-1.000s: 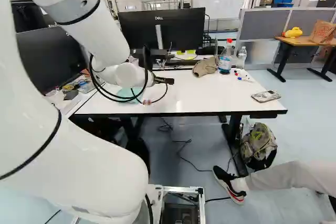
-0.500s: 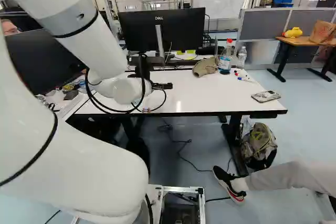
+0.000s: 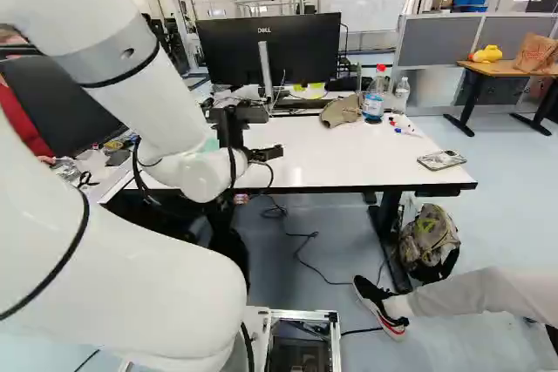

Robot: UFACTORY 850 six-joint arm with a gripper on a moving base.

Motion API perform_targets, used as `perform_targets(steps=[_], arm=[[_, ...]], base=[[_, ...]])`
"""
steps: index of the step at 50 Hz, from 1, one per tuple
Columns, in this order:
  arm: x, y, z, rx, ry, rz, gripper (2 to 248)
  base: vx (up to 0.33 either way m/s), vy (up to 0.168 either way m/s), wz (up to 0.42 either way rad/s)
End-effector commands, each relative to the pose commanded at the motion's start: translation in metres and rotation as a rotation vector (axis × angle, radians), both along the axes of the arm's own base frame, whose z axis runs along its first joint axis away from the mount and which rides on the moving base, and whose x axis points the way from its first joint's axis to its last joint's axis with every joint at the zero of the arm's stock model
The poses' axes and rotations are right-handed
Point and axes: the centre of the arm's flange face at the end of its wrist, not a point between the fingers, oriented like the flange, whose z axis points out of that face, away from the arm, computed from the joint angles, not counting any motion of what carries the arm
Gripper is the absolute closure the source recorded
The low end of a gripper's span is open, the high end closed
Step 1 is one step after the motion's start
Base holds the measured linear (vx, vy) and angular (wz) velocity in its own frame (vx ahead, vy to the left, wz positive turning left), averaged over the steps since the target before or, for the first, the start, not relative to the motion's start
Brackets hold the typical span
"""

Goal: Clean the table with the green towel

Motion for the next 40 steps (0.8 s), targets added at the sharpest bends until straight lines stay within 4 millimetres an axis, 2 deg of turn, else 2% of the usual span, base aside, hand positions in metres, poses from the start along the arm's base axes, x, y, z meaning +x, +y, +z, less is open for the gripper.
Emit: perform_targets(steps=[20,40], arm=[[-0.018,0.003,-0.011,-0.006,-0.034,0.017,3],[-0.025,0.004,-0.015,-0.007,-0.047,0.024,3]], base=[[0.000,0.000,0.000],[0.000,0.000,0.000]])
